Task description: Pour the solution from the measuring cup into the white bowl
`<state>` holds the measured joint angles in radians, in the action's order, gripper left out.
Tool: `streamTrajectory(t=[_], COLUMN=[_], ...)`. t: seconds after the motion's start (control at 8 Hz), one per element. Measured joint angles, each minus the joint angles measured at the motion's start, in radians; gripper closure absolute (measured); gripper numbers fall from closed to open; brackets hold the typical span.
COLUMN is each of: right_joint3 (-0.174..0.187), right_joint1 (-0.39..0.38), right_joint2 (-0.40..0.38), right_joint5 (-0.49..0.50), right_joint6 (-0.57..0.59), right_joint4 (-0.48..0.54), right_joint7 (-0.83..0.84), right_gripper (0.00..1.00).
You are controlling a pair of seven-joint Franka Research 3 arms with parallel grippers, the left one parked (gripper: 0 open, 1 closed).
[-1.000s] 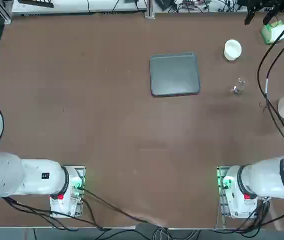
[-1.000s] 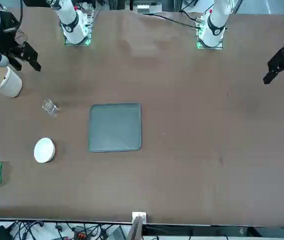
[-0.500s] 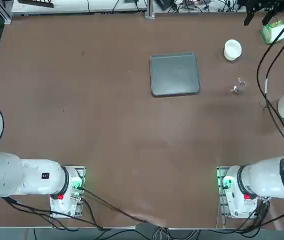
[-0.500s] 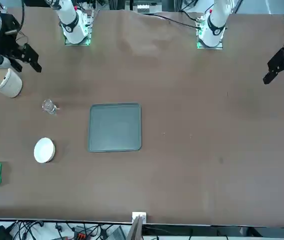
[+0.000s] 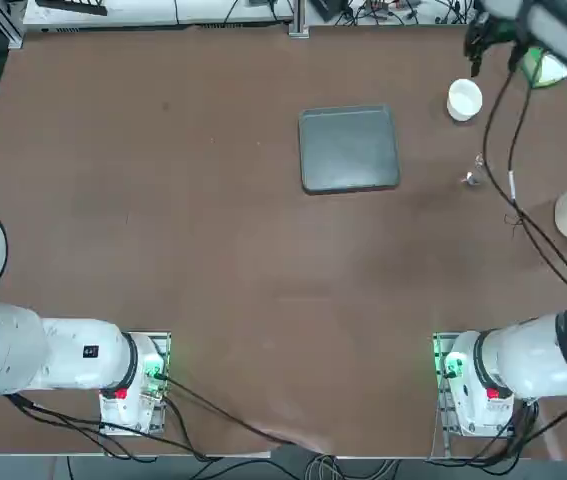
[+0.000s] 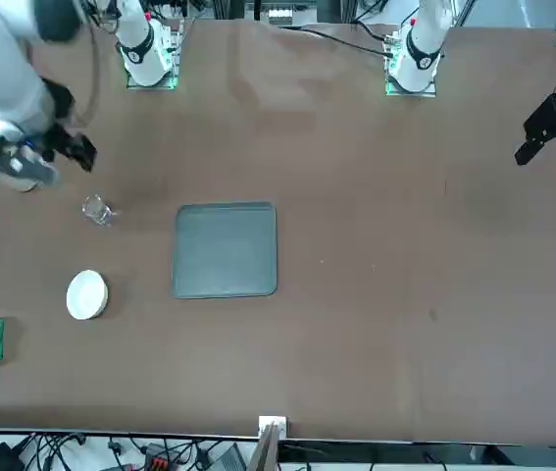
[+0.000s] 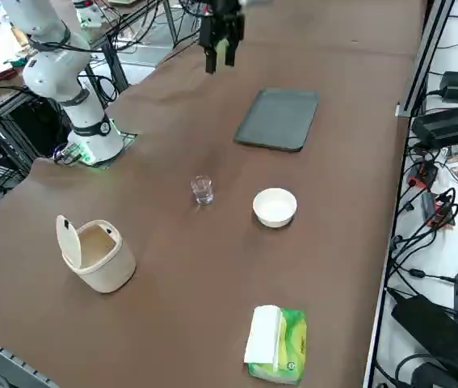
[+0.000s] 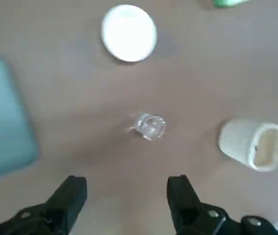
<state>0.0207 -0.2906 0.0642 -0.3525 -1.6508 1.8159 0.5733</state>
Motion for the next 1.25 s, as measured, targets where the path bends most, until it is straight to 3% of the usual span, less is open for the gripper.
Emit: streamTrajectory(t=[0.25,0.5,1.25], right_joint3=[-0.004,-0.001,0.006], right_joint1=[-0.078,-0.087,-0.093], right_joint2=[0.176,0.317,0.537], right_joint5=[-0.153,-0.221,-0.283], right_joint6=[-0.01,-0.012,0.025], right_joint4=[0.006,0.007,0.016], right_joint7=[0.373,0.739,1.653], right_gripper=[0.0,0.0,0.0])
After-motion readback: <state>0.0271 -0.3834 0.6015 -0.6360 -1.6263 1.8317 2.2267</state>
